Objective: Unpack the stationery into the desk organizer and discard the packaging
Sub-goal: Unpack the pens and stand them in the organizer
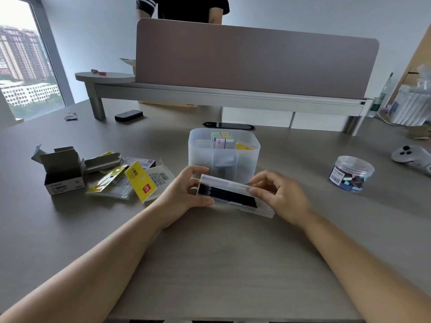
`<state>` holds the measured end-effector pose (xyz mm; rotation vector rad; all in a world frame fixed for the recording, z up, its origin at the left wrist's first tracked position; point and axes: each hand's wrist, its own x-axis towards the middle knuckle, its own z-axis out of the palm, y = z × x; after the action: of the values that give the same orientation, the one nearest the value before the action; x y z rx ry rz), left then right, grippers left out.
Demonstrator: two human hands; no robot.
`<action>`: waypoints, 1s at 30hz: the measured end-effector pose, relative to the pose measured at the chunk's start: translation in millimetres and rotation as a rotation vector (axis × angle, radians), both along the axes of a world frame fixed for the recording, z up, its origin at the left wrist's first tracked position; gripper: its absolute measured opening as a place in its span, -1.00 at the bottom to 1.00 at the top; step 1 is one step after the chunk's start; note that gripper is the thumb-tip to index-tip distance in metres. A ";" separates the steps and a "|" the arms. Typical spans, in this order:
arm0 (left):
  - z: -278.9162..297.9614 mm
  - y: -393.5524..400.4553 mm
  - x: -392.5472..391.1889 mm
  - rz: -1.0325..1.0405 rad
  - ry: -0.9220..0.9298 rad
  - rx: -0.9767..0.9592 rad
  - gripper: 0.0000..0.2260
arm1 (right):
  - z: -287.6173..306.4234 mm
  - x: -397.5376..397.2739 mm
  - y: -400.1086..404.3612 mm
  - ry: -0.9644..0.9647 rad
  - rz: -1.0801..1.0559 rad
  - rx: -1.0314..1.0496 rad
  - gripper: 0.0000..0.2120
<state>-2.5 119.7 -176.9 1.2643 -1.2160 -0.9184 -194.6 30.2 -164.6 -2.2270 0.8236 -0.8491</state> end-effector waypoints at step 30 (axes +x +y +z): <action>-1.1 -0.2 0.2 0.036 -0.170 -0.090 -0.26 | 3.3 20.2 7.7 0.243 0.082 -0.219 -0.68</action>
<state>-2.3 119.5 -178.0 1.3082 -1.3474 -0.7336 -174.4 37.8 -161.3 -2.5757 0.7731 -0.6651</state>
